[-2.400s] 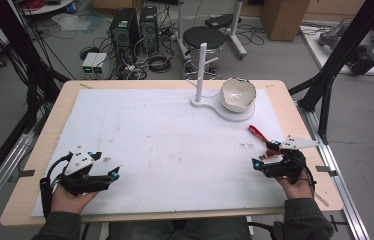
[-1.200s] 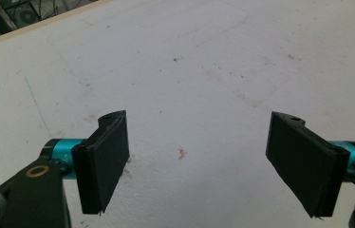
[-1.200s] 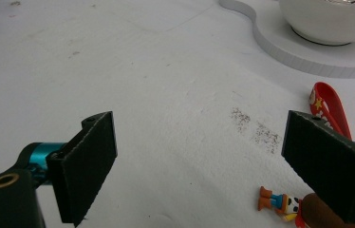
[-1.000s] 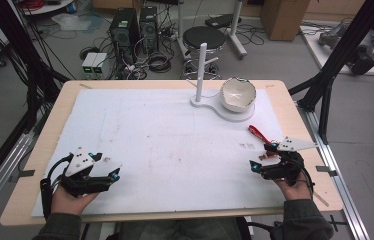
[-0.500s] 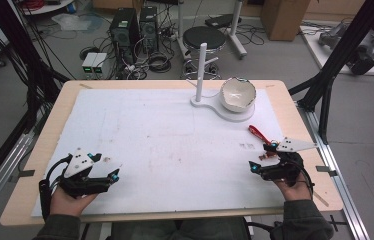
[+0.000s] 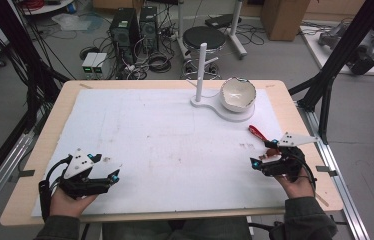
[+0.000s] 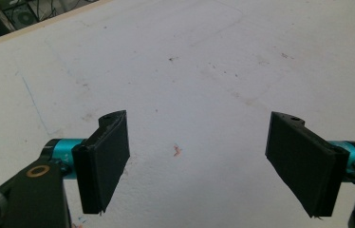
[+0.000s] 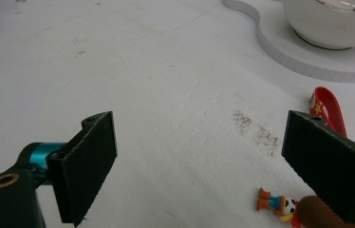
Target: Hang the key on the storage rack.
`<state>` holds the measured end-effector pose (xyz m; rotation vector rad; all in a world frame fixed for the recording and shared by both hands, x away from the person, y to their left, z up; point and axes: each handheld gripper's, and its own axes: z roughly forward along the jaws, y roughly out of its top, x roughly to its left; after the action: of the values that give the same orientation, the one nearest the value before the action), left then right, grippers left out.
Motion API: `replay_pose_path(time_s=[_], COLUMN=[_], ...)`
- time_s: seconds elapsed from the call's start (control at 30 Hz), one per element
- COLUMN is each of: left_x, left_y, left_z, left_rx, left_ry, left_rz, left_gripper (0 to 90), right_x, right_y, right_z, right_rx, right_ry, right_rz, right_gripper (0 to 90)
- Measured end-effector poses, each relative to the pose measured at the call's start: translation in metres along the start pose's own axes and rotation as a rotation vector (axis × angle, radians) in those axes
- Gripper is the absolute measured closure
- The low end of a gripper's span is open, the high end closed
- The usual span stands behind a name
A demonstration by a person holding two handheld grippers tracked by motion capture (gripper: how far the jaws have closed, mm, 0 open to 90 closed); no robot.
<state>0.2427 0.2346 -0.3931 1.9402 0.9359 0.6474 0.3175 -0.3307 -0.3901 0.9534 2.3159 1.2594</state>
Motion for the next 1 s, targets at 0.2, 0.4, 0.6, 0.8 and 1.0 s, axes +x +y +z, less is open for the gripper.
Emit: replay_pose_path(time_s=[0.2,0.4,0.6,0.8,1.0], left_x=[0.003,0.002,0.003,0.003,0.004], left_y=[0.0,0.001,0.001,0.001,0.001], left_z=[0.001,0.0,0.0,0.0,0.001], left_rx=[-0.008,-0.013,-0.021,-0.016,-0.011], left_ry=[0.0,0.002,0.004,0.004,0.001], left_rz=[-0.019,-0.021,-0.023,-0.02,-0.018], left_gripper=[22.9,22.9,22.9,22.9,22.9], right_x=[-0.013,-0.025,-0.035,-0.052,-0.067], right_y=[0.022,0.038,0.057,0.07,0.075], right_z=[0.002,-0.002,-0.004,0.0,0.013], right_rx=[0.019,0.028,0.056,0.085,0.143], right_ry=[-0.024,-0.054,-0.072,-0.083,-0.087], right_rz=[0.003,0.015,0.014,0.036,0.06], right_gripper=[10.6,10.6,11.0,16.2,23.3])
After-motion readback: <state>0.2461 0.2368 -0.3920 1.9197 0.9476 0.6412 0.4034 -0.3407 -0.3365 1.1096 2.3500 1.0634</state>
